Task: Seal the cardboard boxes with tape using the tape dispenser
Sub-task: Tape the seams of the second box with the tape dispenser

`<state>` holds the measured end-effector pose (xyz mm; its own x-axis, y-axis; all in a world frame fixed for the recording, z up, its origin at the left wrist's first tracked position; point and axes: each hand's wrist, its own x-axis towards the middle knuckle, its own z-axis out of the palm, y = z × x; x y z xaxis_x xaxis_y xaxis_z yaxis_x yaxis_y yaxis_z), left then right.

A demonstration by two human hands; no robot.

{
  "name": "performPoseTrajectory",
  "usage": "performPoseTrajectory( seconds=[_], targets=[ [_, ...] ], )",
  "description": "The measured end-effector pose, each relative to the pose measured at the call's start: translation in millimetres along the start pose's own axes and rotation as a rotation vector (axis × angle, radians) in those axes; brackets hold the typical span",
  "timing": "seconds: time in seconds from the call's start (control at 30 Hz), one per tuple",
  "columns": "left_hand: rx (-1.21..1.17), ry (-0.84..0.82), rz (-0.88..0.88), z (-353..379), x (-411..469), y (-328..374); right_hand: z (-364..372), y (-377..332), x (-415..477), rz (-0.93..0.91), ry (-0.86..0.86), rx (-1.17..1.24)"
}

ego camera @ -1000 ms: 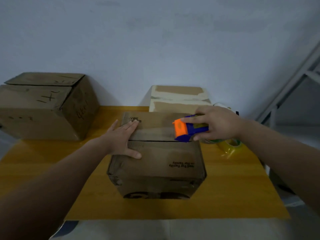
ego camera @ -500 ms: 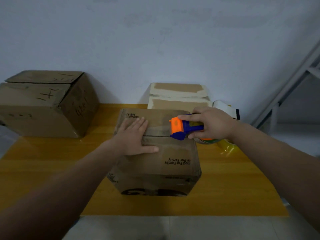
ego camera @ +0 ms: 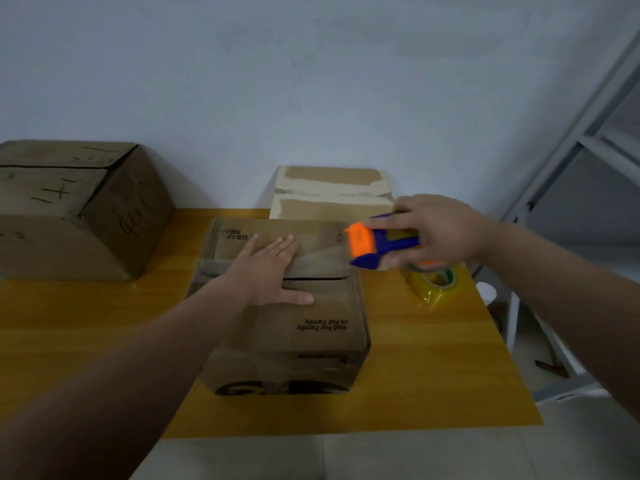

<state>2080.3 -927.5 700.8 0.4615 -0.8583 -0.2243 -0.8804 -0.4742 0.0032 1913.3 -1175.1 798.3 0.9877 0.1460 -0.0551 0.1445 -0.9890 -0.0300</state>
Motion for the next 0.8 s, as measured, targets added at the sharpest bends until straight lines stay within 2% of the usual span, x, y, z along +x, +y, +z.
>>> performPoseTrajectory(
  seconds=[0.1,0.33,0.47,0.6,0.8],
  targets=[
    [0.005,-0.015,-0.009,1,-1,-1,11,21,-36,0.106,0.017,0.009],
    [-0.013,0.024,-0.07,0,-10,4,36,26,-29,0.113,0.044,-0.11],
    [-0.042,0.155,-0.074,-3,-2,45,43,28,-29,0.109,0.077,-0.086],
    [-0.125,0.102,-0.085,-1,25,103,39,29,-32,0.108,0.109,-0.021],
    [-0.16,0.147,-0.153,3,36,111,41,28,-36,0.097,0.104,-0.04]
  ],
)
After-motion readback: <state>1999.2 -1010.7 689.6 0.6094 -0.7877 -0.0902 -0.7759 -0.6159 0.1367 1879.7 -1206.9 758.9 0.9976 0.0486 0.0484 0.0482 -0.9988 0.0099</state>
